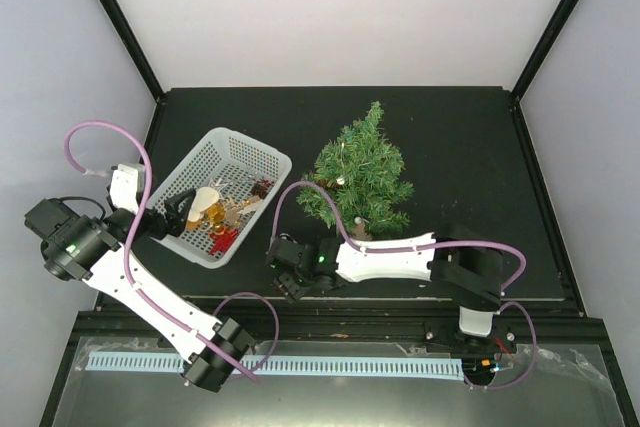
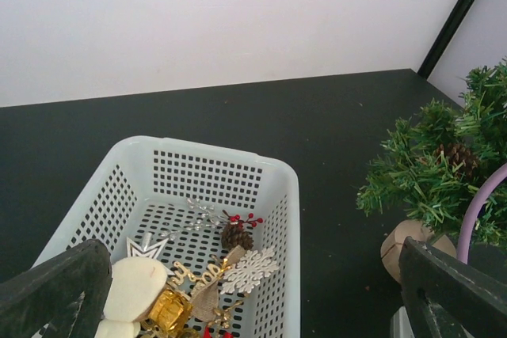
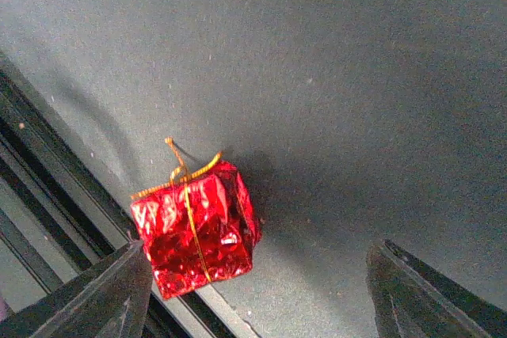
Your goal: Decorate the small christmas tree
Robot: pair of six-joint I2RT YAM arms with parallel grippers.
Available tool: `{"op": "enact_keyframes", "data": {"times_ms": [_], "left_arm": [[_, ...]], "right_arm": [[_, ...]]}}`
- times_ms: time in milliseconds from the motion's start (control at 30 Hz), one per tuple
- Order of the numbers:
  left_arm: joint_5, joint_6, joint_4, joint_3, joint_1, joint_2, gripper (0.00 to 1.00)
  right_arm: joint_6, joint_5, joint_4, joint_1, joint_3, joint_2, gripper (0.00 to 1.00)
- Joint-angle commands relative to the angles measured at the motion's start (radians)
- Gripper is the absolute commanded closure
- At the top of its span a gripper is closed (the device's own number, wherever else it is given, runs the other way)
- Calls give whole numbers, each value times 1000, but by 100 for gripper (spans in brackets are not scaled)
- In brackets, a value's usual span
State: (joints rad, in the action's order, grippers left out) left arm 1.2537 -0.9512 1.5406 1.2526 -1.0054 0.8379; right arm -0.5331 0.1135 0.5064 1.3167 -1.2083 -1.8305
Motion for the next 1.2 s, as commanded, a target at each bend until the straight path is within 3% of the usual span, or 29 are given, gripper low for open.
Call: {"op": "enact_keyframes", "data": {"times_ms": [0, 667, 833, 1033, 1167], "left_arm": [[5, -34, 13, -3, 2, 9, 1], [12, -50, 13, -42, 4, -3, 1], [9, -53, 12, -45, 4, -6, 1], [8, -55, 13, -47, 4, -10, 1], [10, -54, 12, -47, 4, -18, 1]], "right_arm": [[25, -68, -66, -2, 46, 28, 25], [50, -123, -83, -3, -16, -67, 30], [36, -132, -92, -2, -6, -77, 39], [31, -114, -88, -3, 15, -55, 57], [27, -86, -66, -3, 9, -26, 62]]}}
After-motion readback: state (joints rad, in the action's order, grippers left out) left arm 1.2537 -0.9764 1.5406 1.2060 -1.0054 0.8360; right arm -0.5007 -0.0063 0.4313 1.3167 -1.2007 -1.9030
